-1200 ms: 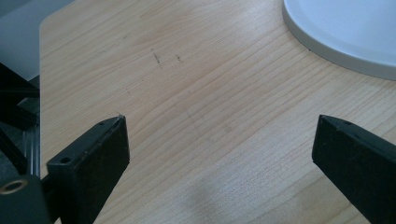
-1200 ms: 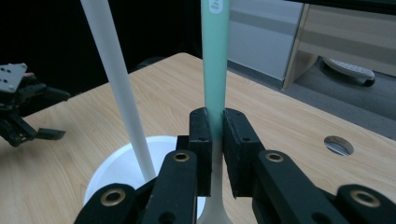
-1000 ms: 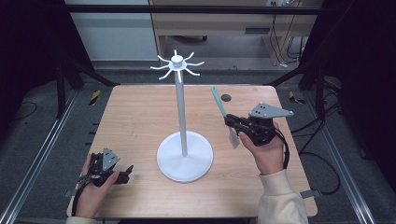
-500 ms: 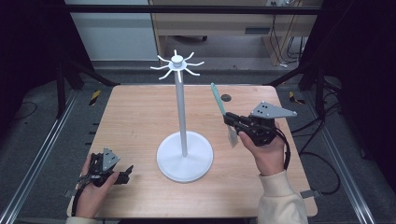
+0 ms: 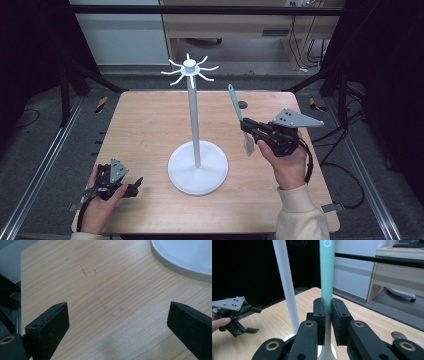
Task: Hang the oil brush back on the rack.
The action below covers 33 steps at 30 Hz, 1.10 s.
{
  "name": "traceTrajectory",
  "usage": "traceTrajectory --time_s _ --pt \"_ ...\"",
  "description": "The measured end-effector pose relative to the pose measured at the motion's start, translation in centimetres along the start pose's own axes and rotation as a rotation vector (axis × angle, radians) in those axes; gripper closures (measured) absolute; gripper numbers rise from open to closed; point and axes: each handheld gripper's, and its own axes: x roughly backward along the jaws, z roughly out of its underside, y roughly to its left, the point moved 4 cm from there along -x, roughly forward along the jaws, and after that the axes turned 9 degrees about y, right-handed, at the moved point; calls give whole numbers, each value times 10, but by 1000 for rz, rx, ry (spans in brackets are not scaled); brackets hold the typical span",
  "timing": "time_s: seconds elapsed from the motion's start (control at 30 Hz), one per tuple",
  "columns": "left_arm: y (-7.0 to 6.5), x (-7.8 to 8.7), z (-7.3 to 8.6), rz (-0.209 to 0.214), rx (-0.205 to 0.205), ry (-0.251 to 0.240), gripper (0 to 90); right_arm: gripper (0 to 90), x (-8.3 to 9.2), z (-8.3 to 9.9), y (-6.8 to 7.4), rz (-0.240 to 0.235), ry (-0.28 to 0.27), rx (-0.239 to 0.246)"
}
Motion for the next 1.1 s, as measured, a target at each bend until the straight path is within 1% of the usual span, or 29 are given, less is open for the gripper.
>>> traceTrajectory --time_s 0.23,0.43,0.47,0.6,0.67,1.03,1.1 --pt "-1 0 0 1 -2 1 35 822 6 -6 5 0 -29 12" --pt "0 0 0 0 -1 1 35 823 9 -10 10 -4 -43 21" --pt "0 0 0 0 -2 2 35 823 11 -13 13 -5 -49 28" --pt "0 0 0 1 -2 1 35 823 12 -15 17 -5 -56 37" --pt "0 0 0 1 -1 1 35 822 14 -18 20 -17 -66 35" --pt "-1 0 0 4 -3 5 34 822 19 -25 29 -32 -98 51" --pt "-1 -1 0 3 -3 3 34 822 20 -26 31 -44 -105 48"
